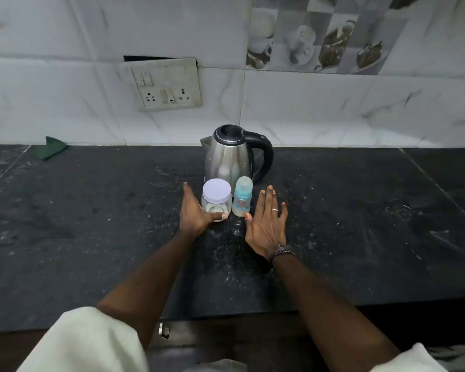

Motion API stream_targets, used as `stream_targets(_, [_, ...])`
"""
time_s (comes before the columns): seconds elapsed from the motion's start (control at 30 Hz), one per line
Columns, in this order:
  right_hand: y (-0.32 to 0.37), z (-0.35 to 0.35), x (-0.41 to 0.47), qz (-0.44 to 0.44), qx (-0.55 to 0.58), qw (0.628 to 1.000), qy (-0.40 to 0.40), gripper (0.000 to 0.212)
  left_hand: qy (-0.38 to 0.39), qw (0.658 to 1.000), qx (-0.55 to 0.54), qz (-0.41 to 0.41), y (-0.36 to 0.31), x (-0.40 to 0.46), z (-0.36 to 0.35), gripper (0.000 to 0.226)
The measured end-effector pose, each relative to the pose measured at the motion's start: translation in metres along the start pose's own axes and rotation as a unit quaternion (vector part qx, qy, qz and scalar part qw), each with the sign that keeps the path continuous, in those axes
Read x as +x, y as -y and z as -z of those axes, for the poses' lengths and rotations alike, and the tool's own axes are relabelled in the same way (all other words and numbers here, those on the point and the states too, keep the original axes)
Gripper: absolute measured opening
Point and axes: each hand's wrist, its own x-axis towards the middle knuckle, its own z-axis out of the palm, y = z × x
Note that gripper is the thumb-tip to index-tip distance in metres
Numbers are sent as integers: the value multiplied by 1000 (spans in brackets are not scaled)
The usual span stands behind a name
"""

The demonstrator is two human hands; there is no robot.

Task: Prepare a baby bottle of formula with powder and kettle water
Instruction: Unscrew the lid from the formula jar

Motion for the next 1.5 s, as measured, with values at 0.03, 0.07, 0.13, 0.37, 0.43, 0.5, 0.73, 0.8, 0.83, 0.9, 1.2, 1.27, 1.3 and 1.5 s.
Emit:
stream_targets(0.03, [0, 1, 0, -6, 3, 1000, 3, 75, 3, 1000, -15, 5, 0, 1, -1, 152])
stream_targets(0.07, [-1, 5, -1, -11, 12, 1000, 0, 75, 2, 1000, -21, 5, -2, 2, -1, 152])
stream_targets(0.13, [-4, 7, -2, -6, 10, 1000, 0, 74, 4, 1000, -23, 12, -1, 4, -4, 148])
stream_targets(0.37, [-12, 9, -4, -1, 22, 1000, 6, 73, -21, 999, -38, -19, 2, 8, -14, 108])
stream_targets(0.43, [-13, 9, -3, 0, 22, 1000, 7, 74, -26, 998, -44, -25, 2, 5, -14, 101])
stream_targets(0.5, [-14, 10, -4, -3, 25, 1000, 10, 74, -24, 998, -43, -33, 4, 0, -13, 99])
stream_targets(0.73, [-16, 11, -11, -2, 41, 999, -6, 73, -27, 997, -35, -66, 22, -33, -3, 99])
stream_targets(0.8, [-17, 11, -13, -3, 41, 999, -6, 73, -30, 996, -33, -76, 27, -44, 0, 98])
stream_targets(0.83, [-18, 11, -14, -5, 42, 999, -5, 73, -30, 996, -32, -81, 30, -49, 2, 97])
stream_targets(0.9, [-20, 11, -15, -9, 43, 999, -7, 73, -26, 995, -34, -88, 34, -59, 6, 97])
stream_targets(1.2, [-26, 9, -22, -19, 54, 998, -37, 70, -23, 991, -54, -120, 51, -99, 12, 95])
stream_targets(1.27, [-24, 11, -23, -23, 65, 996, -56, 70, -20, 990, -58, -125, 54, -106, 13, 95])
stream_targets(1.3, [-22, 12, -23, -24, 72, 995, -67, 70, -20, 990, -59, -128, 55, -110, 13, 95])
stream_targets(1.5, [7, 27, -14, 14, 122, 979, -164, 59, -30, 990, -57, -122, 63, -120, 12, 97])
